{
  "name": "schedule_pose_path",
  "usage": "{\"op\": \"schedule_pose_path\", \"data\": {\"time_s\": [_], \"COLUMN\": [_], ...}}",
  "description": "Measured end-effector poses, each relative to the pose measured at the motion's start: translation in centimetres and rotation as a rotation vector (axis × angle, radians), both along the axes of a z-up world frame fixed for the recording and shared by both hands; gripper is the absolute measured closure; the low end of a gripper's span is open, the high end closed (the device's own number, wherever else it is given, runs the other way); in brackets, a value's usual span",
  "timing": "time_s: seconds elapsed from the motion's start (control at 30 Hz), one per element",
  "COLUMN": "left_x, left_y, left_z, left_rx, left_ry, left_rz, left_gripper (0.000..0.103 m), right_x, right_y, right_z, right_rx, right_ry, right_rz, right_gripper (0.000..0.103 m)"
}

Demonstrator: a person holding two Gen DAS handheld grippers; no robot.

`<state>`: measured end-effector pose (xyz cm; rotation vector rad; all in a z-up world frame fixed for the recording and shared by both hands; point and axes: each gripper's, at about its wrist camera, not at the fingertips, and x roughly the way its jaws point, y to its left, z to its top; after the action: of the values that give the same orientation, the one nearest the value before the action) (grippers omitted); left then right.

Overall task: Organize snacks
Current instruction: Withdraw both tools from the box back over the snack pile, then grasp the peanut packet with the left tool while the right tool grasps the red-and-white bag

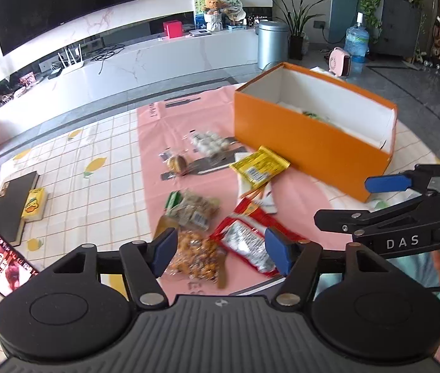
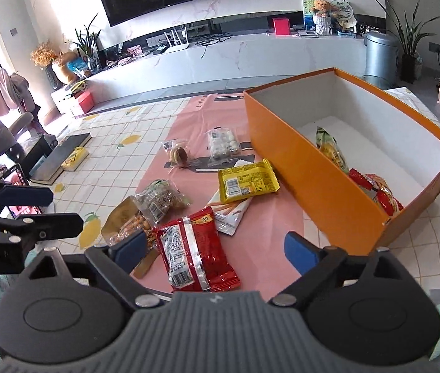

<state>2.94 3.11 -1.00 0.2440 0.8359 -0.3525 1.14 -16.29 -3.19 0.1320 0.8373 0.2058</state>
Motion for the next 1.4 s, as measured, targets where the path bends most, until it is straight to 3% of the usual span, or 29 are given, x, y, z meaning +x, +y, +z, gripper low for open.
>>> {"op": "schedule_pose_path", "data": {"time_s": [0.37, 0.67, 1.0, 1.3, 1.4], "left_x": [0.8, 4.6, 9.3, 11.5, 11.4], "left_y": [2.6, 4.3, 5.2, 5.7, 5.8], "left_z": [-3.7, -5.7, -9.0, -11.3, -11.4], "left_rx": [-0.005, -0.021, 0.019, -0.052, -0.08], "left_ry": [0.065, 0.149, 0.226, 0.305, 0.327], "left_rz": [-0.047, 0.023, 0.049, 0.09, 0.101], "left_gripper": [0.017, 0.017, 0.016, 0.017, 0.018], "right_x": [1.9, 4.5, 7.4, 8.4, 8.4], "right_y": [3.7, 5.2, 6.2, 6.2, 6.3], "right_z": [-4.6, -7.4, -9.6, -10.8, -11.0], "right_rx": [-0.105, -0.148, -0.172, -0.16, -0.169], "right_ry": [0.051, 0.106, 0.146, 0.181, 0.185], "right_rz": [0.058, 0.091, 0.11, 0.104, 0.11], "right_gripper": [0.006, 0.005, 0.004, 0.004, 0.012]}}
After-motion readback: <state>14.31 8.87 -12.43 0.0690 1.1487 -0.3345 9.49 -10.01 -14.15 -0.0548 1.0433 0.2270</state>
